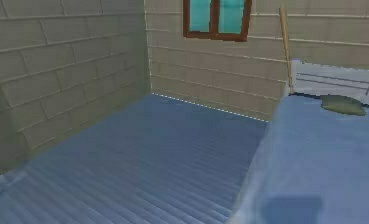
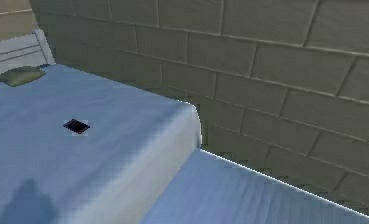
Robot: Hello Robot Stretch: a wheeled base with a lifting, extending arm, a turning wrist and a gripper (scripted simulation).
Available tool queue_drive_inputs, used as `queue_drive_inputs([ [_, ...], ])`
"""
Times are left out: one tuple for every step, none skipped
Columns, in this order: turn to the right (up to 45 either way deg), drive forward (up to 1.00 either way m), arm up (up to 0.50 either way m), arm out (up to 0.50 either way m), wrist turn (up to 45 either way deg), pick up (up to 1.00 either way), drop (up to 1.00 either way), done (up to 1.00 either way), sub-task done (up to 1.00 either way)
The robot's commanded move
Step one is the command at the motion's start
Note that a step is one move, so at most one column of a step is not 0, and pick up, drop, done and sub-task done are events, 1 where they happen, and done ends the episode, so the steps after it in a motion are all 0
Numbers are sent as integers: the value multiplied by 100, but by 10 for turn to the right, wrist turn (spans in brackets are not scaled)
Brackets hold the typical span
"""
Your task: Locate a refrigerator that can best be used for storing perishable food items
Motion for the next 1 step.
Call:
queue_drive_inputs([
  [-450, 0, 0, 0, 0, 0, 0, 0, 0],
])
